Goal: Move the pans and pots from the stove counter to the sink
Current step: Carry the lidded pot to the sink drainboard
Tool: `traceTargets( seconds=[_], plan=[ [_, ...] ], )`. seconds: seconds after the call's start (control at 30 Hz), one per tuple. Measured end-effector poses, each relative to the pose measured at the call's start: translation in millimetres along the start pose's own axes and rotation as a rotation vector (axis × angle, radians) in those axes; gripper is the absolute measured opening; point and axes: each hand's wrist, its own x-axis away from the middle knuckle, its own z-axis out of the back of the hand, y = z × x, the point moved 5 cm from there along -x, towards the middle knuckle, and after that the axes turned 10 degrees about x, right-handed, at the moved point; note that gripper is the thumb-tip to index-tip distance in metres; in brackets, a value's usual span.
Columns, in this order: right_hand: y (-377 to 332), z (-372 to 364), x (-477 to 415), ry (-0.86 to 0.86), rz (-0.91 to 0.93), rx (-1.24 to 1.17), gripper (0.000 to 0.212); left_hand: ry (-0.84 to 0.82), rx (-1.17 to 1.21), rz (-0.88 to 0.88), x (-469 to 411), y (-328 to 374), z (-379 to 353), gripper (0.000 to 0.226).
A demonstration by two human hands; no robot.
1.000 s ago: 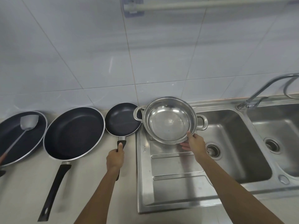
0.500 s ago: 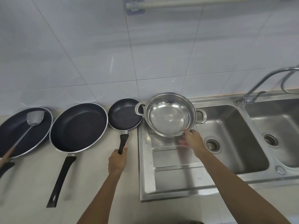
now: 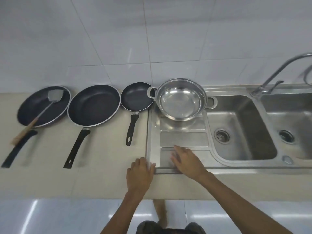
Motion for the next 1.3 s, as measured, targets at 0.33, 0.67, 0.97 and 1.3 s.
traceTargets(
  seconds=[0.33,0.67,0.97,1.3],
  plan=[
    [130,15,192,0.148,-0.059,0.382,0.056,-0.106,-0.173,-0.525,129,161,-92,0.073],
    [343,62,411,0.315,-0.643,0.291,0.065,-0.332,-0.22,-1.06,241,420,-213,0.08],
    [517,110,536,0.354,-1.059,0.194,0.074,-0.458,-0.207,-1.372,312,645,-319,0.087],
    [747,199,576,0.382,-1.221,0.129,0.07,-0.502,-0.234,-1.491,334,906,-437,0.089]
  ],
)
